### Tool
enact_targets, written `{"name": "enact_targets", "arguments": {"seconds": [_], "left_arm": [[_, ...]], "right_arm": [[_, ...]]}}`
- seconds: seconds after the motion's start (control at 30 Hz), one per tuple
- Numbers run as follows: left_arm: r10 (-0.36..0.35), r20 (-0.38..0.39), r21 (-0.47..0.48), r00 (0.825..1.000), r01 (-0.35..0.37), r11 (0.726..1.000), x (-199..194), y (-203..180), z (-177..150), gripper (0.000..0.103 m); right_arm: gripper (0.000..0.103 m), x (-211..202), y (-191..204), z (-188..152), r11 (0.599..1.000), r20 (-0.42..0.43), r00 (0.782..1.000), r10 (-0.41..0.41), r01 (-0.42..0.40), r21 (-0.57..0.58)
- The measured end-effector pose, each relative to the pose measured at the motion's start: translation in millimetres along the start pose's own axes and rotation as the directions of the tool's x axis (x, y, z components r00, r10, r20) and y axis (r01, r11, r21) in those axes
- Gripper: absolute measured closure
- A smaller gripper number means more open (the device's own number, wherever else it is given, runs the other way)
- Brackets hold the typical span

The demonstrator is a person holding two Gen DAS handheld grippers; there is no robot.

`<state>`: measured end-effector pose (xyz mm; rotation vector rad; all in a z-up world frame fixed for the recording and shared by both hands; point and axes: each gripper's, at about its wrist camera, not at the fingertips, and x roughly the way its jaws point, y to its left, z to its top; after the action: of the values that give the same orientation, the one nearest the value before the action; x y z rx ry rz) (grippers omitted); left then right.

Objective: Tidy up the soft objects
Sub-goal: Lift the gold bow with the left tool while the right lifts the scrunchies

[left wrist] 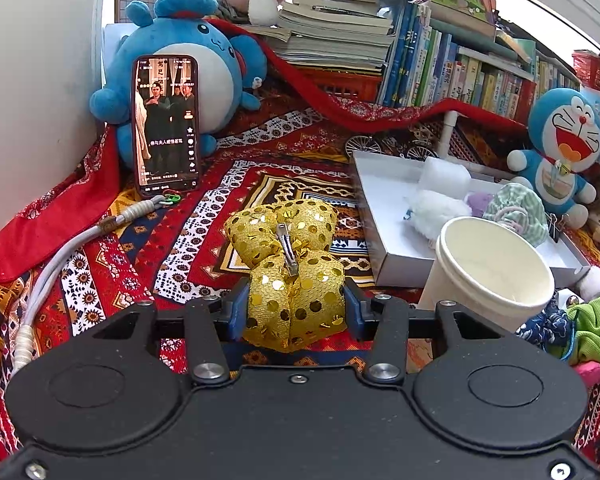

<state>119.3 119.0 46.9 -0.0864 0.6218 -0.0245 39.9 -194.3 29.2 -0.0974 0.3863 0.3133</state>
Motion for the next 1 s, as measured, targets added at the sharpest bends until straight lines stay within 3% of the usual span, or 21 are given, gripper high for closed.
{"name": "enact_targets", "arguments": {"seconds": [0.07,0.17,0.33,0.43,0.5,0.53,0.57,0.67,0.77,1.0], "left_arm": [[-0.001,0.0,-0.004,1.0,0.001,1.0,-1,1,0,0.059],[-0.003,-0.002,-0.008,1.0,0.003,1.0,-1,1,0,0.058],[-0.014,-0.001,-0.003,1.0,0.014,1.0,-1,-3,1,0.058],[-0.02,0.007,-0.004,1.0,0.02,1.0,-3,-3,3,0.058],[-0.02,0.013,0.0,1.0,0.02,1.0,-3,-3,5,0.058],[-0.019,0.016,0.003,1.0,0.019,1.0,-4,-4,6,0.058],[-0.019,0.019,0.006,1.0,0.019,1.0,-4,-4,7,0.058],[-0.024,0.03,0.012,0.999,0.024,1.0,-5,-6,12,0.058],[-0.034,0.041,0.024,0.999,0.033,0.999,-7,-9,17,0.058],[-0.096,0.036,0.038,0.995,0.095,0.995,-9,-22,37,0.058]], "right_arm": [[0.028,-5,8,-5,0.998,-0.015,1.0,0.019,-0.019,-0.053],[0.017,-6,22,-14,0.99,-0.037,0.999,0.005,-0.01,-0.139],[0.013,9,39,-22,0.952,-0.064,0.995,-0.072,0.05,-0.303],[0.014,20,36,-22,0.949,-0.102,0.992,-0.075,0.039,-0.313],[0.023,20,34,-20,0.956,-0.12,0.992,-0.049,0.012,-0.294],[0.037,19,34,-19,0.957,-0.121,0.992,-0.041,0.005,-0.289],[0.043,18,35,-19,0.957,-0.117,0.992,-0.044,0.008,-0.29],[0.054,13,36,-17,0.957,-0.093,0.995,-0.048,0.019,-0.288],[0.059,7,34,-12,0.964,-0.061,0.997,-0.049,0.031,-0.265],[0.061,-7,26,14,0.971,0.039,0.997,-0.067,0.074,-0.226]]}}
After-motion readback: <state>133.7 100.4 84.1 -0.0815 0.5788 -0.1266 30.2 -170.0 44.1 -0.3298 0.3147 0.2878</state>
